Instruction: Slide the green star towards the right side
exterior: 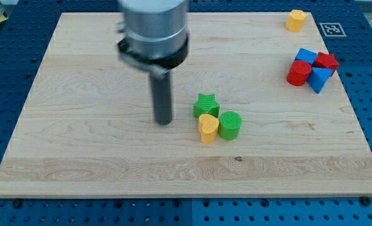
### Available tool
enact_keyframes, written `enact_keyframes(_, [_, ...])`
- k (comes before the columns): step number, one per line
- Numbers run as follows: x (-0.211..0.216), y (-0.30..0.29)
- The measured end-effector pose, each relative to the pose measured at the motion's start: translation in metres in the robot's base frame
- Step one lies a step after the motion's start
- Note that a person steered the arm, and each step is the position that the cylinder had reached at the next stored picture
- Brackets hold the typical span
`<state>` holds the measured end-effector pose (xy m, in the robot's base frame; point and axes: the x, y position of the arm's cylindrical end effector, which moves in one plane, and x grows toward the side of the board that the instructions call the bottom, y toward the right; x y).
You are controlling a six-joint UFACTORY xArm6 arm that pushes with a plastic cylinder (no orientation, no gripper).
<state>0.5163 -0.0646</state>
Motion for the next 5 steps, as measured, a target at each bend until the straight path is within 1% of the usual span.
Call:
enact_keyframes(1, [0.050, -0.014])
enact_keyframes(2, [0.074, -0.002])
enact_keyframes(3, [0.059, 0.025])
enact_keyframes(5, [-0.030, 0.059])
